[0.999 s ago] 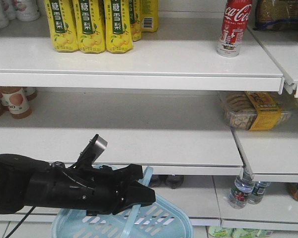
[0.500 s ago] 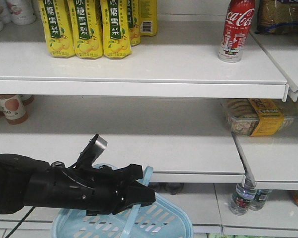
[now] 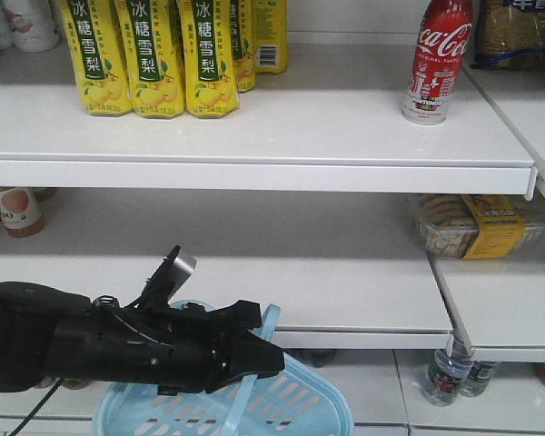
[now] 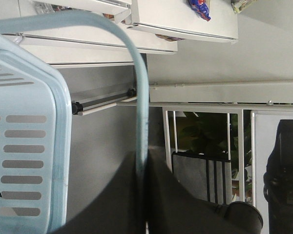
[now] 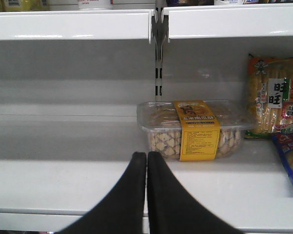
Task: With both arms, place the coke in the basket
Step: 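Drive the base up to the shelf holding the red cola bottle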
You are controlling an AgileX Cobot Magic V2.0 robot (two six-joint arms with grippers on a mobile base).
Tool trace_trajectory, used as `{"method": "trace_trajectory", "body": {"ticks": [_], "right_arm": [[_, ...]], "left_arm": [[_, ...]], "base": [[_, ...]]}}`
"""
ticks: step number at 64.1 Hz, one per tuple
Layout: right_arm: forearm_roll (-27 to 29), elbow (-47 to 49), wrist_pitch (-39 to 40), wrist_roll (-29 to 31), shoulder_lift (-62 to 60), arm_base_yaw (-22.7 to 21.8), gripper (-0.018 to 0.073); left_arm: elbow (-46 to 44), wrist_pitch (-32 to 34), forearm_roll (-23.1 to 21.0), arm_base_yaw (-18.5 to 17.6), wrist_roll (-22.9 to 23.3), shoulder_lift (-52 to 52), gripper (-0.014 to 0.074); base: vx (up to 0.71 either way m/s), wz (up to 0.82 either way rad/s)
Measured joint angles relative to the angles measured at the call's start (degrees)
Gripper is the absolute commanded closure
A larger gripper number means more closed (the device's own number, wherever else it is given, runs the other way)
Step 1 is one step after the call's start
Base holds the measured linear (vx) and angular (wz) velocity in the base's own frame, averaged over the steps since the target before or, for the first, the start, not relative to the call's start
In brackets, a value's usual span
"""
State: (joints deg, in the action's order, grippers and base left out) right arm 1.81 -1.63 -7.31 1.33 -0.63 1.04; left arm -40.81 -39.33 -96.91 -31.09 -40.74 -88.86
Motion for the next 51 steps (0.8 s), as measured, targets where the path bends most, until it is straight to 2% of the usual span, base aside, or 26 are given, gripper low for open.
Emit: {"method": "trace_trajectory", "body": {"ticks": [51], "right_arm": [[0.0, 0.0, 0.0, 0.0, 0.0, 0.0, 0.0569]], "left_arm": [[0.0, 0.0, 0.0, 0.0, 0.0, 0.0, 0.0603]], "base": [[0.03, 0.00]]}}
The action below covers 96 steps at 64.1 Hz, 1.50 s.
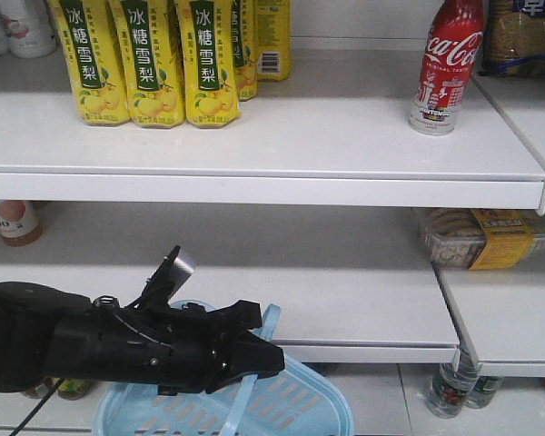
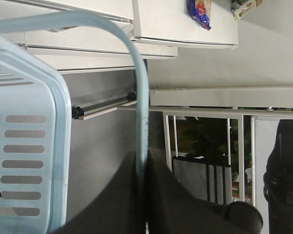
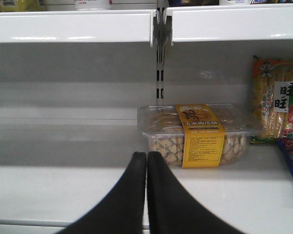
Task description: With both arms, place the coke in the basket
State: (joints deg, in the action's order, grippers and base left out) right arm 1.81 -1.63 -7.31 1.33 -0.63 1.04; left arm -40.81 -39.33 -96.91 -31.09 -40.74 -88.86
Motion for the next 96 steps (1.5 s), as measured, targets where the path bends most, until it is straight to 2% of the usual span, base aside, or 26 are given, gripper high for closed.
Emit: {"method": "trace_trajectory", "body": {"ticks": [96], "right_arm": [[0.0, 0.0, 0.0, 0.0, 0.0, 0.0, 0.0569]], "left_arm": [[0.0, 0.0, 0.0, 0.0, 0.0, 0.0, 0.0603]], "base": [[0.02, 0.00]]}}
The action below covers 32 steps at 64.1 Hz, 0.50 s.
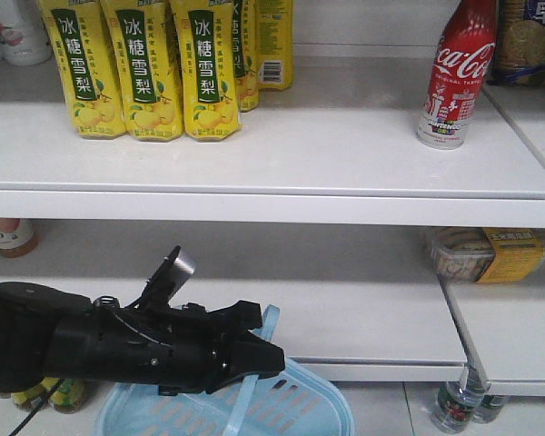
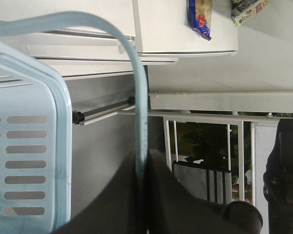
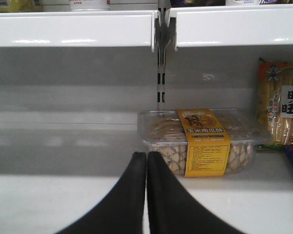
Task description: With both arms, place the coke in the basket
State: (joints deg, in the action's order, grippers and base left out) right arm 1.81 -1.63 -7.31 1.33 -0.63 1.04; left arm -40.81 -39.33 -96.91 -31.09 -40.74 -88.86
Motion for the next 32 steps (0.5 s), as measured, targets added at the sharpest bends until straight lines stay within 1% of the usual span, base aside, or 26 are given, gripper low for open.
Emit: {"method": "trace_trajectory", "body": {"ticks": [32], "right_arm": [[0.0, 0.0, 0.0, 0.0, 0.0, 0.0, 0.0569]], "left_arm": [[0.0, -0.1, 0.0, 0.0, 0.0, 0.0, 0.0603]], "base": [[0.00, 0.00]]}}
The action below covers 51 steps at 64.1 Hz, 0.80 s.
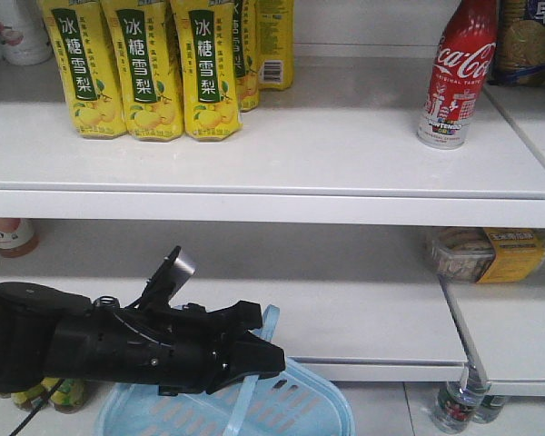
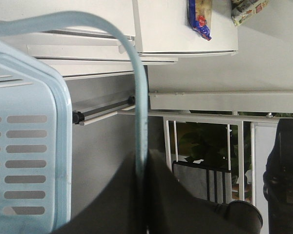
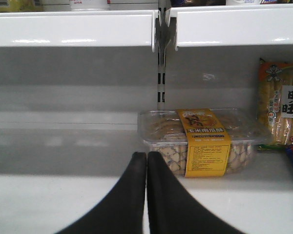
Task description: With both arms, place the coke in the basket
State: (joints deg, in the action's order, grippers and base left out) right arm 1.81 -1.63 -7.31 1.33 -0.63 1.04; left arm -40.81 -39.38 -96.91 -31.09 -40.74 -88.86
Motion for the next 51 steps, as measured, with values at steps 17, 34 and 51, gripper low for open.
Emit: {"method": "trace_trajectory", "body": {"ticks": [17, 34, 51], "right_arm": [[-1.0, 0.0, 0.0, 0.4, 0.0, 0.0, 0.0569], [-1.3, 0.0, 0.0, 0.4, 0.0, 0.0, 0.0569], [-1.3, 0.0, 0.0, 0.6, 0.0, 0.0, 0.0569]], "left_arm": [[0.0, 0.0, 0.0, 0.0, 0.0, 0.0, 0.0603], [0.0, 0.0, 0.0, 0.0, 0.0, 0.0, 0.0603], [0.0, 0.0, 0.0, 0.0, 0.0, 0.0, 0.0603]], "base": [[0.00, 0.00], [0.00, 0.00], [0.00, 0.00]]}}
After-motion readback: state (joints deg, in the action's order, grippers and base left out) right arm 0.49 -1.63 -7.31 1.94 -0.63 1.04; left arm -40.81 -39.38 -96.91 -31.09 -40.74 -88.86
